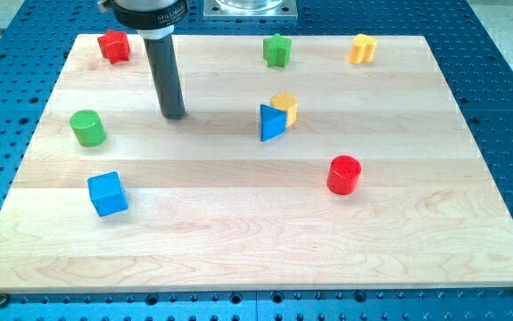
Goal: Separate the triangle from the hexagon
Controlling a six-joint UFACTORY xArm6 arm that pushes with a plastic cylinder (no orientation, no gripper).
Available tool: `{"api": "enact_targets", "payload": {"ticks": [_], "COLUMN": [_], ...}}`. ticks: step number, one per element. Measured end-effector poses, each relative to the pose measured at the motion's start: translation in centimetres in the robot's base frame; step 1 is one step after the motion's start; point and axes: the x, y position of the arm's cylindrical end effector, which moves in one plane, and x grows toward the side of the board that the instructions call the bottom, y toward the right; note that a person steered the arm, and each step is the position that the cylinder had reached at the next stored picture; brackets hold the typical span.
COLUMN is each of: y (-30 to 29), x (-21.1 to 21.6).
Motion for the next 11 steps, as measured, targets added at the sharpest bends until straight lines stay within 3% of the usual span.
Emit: {"api": "enact_targets", "payload": {"ticks": [2, 3, 5, 7, 11], "y": [13.9, 14.8, 10.2, 25.8, 22.2], "x": [1.7, 3.7, 8.1, 5.5, 3.1]}}
